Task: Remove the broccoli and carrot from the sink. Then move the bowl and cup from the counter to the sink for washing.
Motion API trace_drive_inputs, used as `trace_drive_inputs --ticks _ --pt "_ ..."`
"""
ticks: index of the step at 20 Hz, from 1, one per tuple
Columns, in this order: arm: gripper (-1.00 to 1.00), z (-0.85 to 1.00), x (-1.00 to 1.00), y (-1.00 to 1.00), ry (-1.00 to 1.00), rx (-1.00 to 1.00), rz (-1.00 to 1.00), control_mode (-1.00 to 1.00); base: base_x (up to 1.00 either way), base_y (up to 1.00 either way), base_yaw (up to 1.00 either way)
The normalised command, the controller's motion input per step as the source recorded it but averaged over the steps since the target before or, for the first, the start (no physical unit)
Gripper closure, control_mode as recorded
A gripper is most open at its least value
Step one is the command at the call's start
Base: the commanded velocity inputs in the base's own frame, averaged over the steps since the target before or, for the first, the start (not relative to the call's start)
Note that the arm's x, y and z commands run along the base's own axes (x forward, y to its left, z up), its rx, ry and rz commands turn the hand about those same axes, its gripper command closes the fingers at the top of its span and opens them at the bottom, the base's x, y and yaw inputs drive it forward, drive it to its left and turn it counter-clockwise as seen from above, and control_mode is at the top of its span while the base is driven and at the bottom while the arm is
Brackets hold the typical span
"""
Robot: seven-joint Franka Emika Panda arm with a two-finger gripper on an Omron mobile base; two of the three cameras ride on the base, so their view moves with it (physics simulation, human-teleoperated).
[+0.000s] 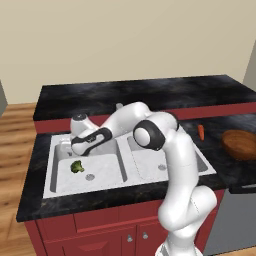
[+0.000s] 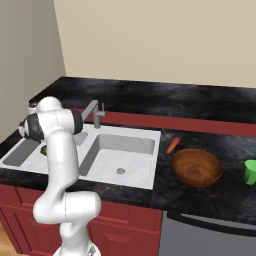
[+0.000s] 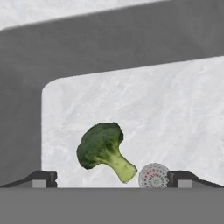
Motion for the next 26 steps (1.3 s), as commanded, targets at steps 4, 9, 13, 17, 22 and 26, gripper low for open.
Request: trace_drive_inputs --ticks 4,9,13,17,22,26 --pt "-1.00 -0.17 0.08 0.04 0.00 0.00 -0.03 -1.00 0.00 0.00 0.00" --pt "-1.00 -0.17 0.11 0.06 0.00 0.00 -0.02 -1.00 0.00 0.00 0.00" --pt "-1.00 -0.18 0.15 0.09 0.00 0.00 -0.01 -1.00 0.00 0.00 0.00" --pt "-1.00 -0.15 0.15 0.11 0.00 0.00 0.00 -1.00 0.00 0.00 0.00" --pt "-1.00 -0.16 0.12 0.05 0.02 0.01 -0.01 -1.00 0.00 0.00 0.00" --pt "-1.00 -0.15 0.07 0.08 0.07 0.02 -0.03 -1.00 0.00 0.00 0.00"
